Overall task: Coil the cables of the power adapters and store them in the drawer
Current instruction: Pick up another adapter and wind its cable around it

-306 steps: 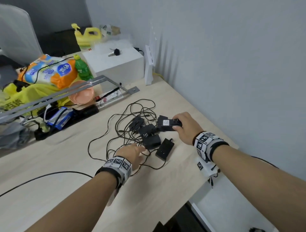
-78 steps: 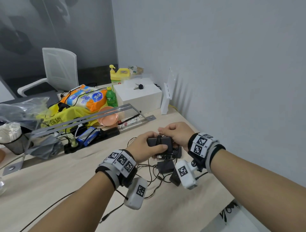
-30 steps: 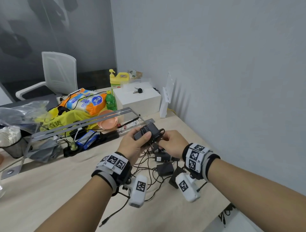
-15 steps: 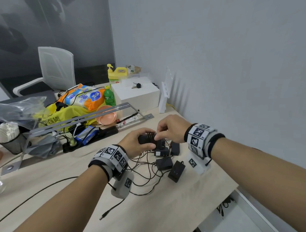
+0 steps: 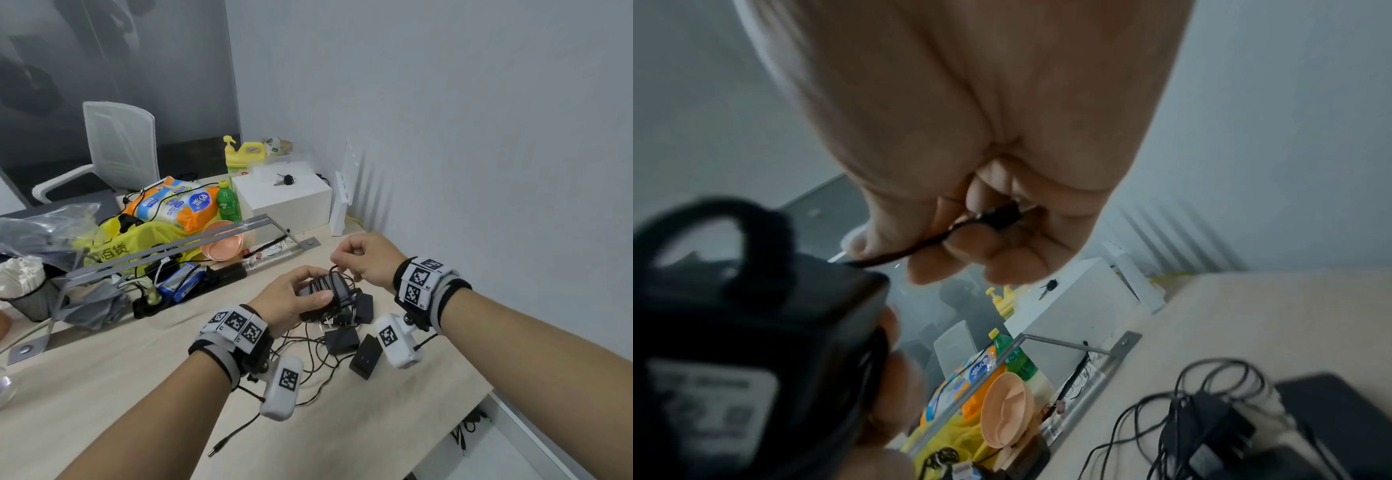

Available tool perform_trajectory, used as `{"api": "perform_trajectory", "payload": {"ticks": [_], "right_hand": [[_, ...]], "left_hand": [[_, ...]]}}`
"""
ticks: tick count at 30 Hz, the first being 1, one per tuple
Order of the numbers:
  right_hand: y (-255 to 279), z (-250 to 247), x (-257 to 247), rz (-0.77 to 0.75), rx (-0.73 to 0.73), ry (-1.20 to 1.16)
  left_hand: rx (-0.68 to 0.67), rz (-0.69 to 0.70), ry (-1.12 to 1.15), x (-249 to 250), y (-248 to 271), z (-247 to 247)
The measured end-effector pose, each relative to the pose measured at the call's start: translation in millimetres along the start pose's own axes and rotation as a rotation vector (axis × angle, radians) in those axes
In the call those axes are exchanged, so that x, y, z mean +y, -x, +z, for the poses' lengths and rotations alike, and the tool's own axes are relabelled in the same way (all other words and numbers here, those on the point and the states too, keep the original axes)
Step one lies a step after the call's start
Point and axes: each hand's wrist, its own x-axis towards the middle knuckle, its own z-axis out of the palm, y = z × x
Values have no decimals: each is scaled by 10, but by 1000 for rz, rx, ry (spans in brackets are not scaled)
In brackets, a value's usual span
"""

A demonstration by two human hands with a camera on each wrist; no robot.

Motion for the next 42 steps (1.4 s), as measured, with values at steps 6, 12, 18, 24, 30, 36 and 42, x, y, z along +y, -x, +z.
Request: {"api": "perform_trajectory", "payload": {"ticks": [6,12,18,24,30,36,42], "right_hand": [[111,169,142,134,-49,-253],[160,192,133,81,110,-276],[142,190,97,94,137,-351],[141,190,55,88,53,-451],[161,221,16,27,53,-240],[160,226,28,6,61,-244],[174,212,18,-10,106,-202]], "left_hand": [[54,-6,125,12,31,52],[-4,-58,94,-21,59,59],[-29,-74,110,45,75,122],[59,-69,172,56,84,100],[129,-116,176,9,30,128],[181,-141,246,-10,-4,128],[149,-92,243,4,-8,157]]}}
